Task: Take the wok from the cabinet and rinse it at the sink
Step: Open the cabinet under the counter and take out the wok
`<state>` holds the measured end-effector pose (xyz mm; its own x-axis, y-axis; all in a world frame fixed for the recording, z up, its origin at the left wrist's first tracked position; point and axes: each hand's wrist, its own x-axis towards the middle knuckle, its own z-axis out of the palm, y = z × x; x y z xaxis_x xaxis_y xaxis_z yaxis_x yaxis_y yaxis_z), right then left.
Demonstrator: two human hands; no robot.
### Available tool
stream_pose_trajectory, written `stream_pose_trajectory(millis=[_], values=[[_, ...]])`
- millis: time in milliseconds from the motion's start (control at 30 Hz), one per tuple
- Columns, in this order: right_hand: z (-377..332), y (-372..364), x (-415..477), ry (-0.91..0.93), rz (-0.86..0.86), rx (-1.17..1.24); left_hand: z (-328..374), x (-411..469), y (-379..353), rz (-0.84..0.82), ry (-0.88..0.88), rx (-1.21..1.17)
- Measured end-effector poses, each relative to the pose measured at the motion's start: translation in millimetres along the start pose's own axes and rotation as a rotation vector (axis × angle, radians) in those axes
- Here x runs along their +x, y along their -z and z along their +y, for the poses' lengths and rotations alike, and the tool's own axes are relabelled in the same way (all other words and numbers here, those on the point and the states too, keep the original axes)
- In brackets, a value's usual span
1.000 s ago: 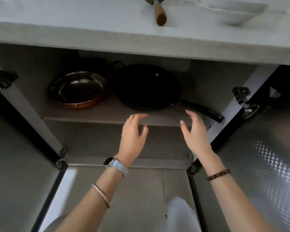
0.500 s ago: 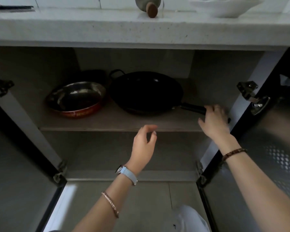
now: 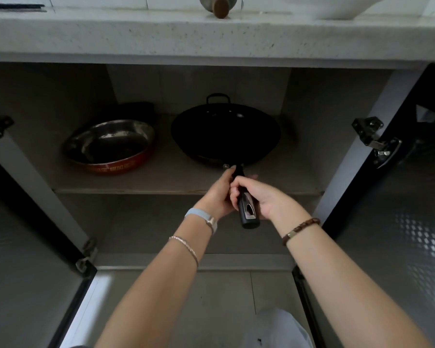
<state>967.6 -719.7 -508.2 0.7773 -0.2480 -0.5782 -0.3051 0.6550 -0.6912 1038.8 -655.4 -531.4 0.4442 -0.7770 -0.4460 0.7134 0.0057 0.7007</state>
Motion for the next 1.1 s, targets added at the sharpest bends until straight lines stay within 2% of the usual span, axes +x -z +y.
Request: stream_pose_trajectory(millis=[67,400,567,800,1100], values=[[0.5,-6.7,6.4,0.005,-0.003,0.066,8.0,7.3,7.8,-0.03,0.007,0.027],[6.3,-7.1,-1.8,0.053,0.124,-0.137,2.7,13.5,12.6,-0.137,0.037,0.024],[17.8,-15.0,-22.6,0.034,0.198,-0.279,-4.1,-8.6,2.5,-0.096,0.097,-0.02],[20.0,-50.1,-81.3,-0.105,0.235,-0.317,8.8,-80.2,-15.6,0.018,0.245,-0.039],[-9.9,-99.5,-210.5,-0.334,0.211,-0.355,25.1,-198.9,-71.1,0.108,0.385,-0.224]])
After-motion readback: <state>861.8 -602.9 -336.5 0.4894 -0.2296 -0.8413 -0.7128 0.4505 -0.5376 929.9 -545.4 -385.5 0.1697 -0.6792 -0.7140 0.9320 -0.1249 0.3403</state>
